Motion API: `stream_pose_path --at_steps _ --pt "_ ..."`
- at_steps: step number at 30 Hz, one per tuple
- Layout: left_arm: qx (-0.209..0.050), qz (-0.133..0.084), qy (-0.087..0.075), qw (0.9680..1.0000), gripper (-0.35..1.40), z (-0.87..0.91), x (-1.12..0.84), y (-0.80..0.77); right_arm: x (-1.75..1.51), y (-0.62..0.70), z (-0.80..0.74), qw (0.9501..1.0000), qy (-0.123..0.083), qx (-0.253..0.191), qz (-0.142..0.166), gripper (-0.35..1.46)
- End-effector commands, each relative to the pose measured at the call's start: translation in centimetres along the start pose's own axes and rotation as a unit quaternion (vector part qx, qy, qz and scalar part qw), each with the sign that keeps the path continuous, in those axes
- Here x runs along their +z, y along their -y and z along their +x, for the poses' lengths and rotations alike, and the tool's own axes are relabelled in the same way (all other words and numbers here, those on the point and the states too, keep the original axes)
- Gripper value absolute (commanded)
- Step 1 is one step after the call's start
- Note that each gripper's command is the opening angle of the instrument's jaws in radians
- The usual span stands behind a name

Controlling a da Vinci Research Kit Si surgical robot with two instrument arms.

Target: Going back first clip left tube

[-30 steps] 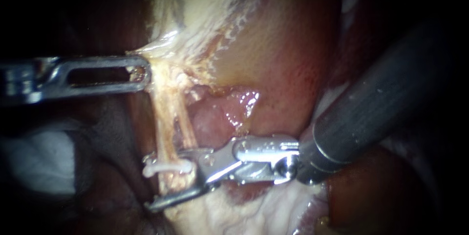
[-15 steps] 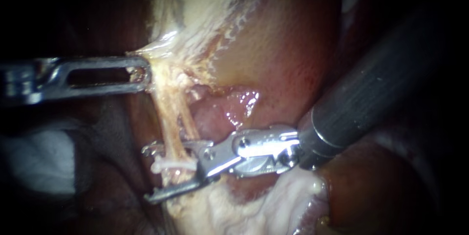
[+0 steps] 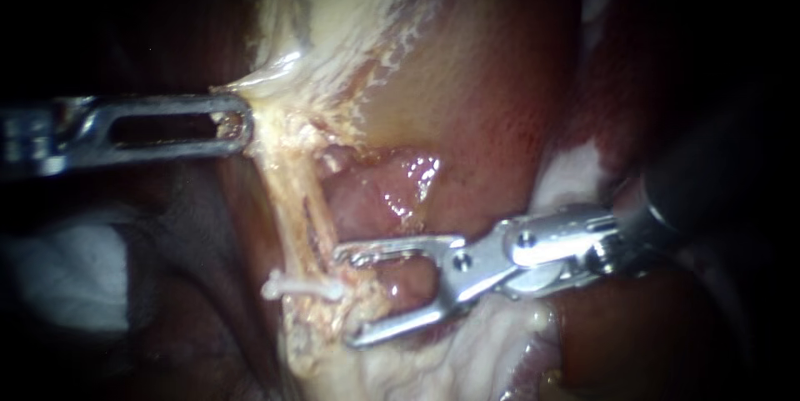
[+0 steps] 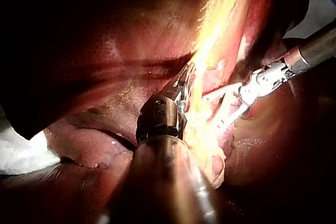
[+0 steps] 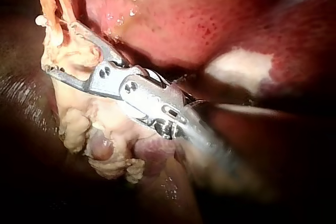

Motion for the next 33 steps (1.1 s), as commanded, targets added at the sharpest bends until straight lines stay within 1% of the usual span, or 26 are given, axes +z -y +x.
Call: stream_pose_path --at_steps 1,4,6,9,12,16,20,25,28,33 --pt "0.0 0.0 0.0 1.0 -0.35 0.01 0.01 0.0 -0.1 0.02 0.05 1.0 0.001 -0.007 -0.001 0.6" --pt "0.0 0.0 0.0 1.0 -0.35 0.01 0.0 -0.01 -0.34 0.04 0.16 0.9998 0.002 -0.021 0.001 0.6" --pt "0.0 0.0 0.0 1.0 -0.35 0.01 0.0 -0.01 -0.52 0.06 0.27 0.9996 0.001 -0.029 0.004 0.6" --pt "0.0 0.0 0.0 1.0 -0.35 0.01 0.01 -0.01 -0.74 0.08 0.45 0.9991 0.005 -0.041 -0.006 0.6" --pt "0.0 0.0 0.0 1.0 -0.35 0.01 0.01 0.0 -0.9 0.11 0.6 0.9987 0.004 -0.05 -0.014 0.6" --pt "0.0 0.0 0.0 1.0 -0.35 0.01 0.01 0.0 -1.06 0.14 0.74 0.9979 0.007 -0.06 -0.023 0.6" --pt "0.0 0.0 0.001 1.0 -0.35 0.02 0.02 0.0 -1.17 0.15 0.8 0.9978 0.006 -0.059 -0.027 0.6" --pt "0.001 0.002 0.0 1.0 -0.35 0.06 0.09 0.0 -1.17 0.15 0.8 0.9978 0.006 -0.06 -0.027 0.6" --pt "0.002 0.009 -0.004 0.9999 -0.35 0.11 0.2 -0.01 -1.18 0.15 0.8 0.9978 0.006 -0.06 -0.027 0.6" --pt "0.004 0.02 -0.009 0.9998 -0.35 0.18 0.46 -0.06 -1.18 0.16 0.78 0.9978 0.006 -0.06 -0.027 0.6"
